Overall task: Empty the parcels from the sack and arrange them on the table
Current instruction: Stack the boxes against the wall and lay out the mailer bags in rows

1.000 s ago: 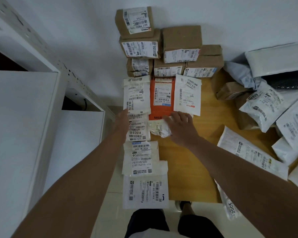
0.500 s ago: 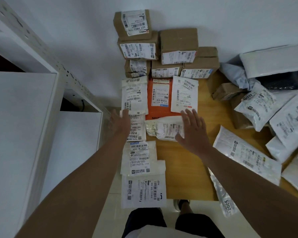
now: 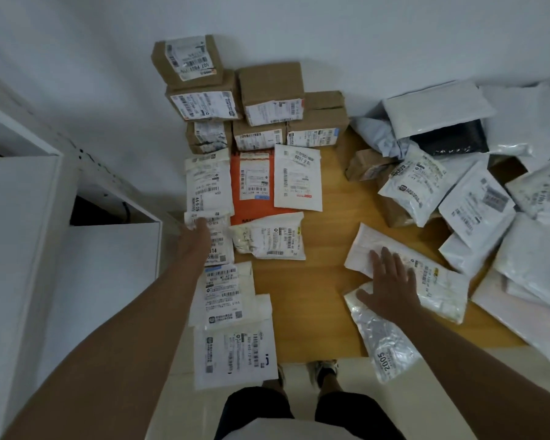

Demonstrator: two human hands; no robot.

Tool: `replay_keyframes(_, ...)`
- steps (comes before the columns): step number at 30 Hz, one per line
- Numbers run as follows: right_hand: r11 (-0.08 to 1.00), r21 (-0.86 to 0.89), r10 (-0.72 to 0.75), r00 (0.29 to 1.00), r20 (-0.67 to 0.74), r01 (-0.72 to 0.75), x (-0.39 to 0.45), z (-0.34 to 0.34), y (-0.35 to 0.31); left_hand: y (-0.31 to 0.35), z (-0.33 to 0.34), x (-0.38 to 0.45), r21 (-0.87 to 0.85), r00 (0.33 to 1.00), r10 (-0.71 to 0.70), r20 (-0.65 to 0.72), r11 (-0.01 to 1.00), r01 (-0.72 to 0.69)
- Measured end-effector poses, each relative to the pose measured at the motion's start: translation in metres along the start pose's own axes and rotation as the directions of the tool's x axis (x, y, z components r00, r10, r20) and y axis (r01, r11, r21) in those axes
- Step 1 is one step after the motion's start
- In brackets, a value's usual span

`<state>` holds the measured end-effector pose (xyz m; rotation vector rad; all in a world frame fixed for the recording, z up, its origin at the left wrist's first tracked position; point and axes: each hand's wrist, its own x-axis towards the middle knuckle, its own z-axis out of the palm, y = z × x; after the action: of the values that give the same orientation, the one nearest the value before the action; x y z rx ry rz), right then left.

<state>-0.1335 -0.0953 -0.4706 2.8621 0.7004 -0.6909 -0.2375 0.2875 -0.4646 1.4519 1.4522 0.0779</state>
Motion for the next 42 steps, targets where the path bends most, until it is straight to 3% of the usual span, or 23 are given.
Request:
replay_keyframes(7,0.946,-0.019,-0.322,0.929,-0.18,0.324,0.028,-0.034,-0.086,-0.002,-0.006,0.005,0.005,1.0,-0.026,-0.011,1.0,0.026)
replay_keyframes(10,0.9,-0.055,-0.437,0.889,-0.137,0.433,0.046,-0.048,-0.133,-0.003,-0.005,0.003,-0.017,0.997,-0.06,0.045,0.998,0.06)
replay_keyframes(17,0.915,-0.113,-0.394,0.918,-0.048,0.387,0.075,-0.046,-0.172,-0.011,-0.007,0.016,-0.071,0.977,-0.111,0.181,0.99,0.125)
replay_keyframes(20,0.915,-0.103,-0.399,0.913,-0.091,0.39,0.076,-0.046,-0.17,-0.015,-0.009,0.022,-0.076,0.978,-0.117,0.17,0.988,0.132)
replay_keyframes(24,0.891,-0.006,-0.439,0.861,-0.258,0.453,0.076,-0.046,-0.167,-0.015,-0.006,0.022,-0.099,0.98,-0.121,0.161,0.986,0.138)
replay_keyframes(28,0.81,0.077,-0.543,0.793,-0.277,0.581,0.082,-0.054,-0.176,-0.013,-0.005,0.021,-0.123,0.98,-0.127,0.153,0.982,0.146)
replay_keyframes(34,0.828,0.078,-0.543,0.828,-0.137,0.556,0.091,-0.056,-0.19,-0.022,-0.004,0.032,-0.161,0.971,-0.141,0.192,0.972,0.172)
replay_keyframes(42,0.88,0.086,-0.46,0.883,-0.09,0.467,0.08,-0.05,-0.184,-0.022,-0.009,0.031,-0.11,0.981,-0.15,0.119,0.98,0.164)
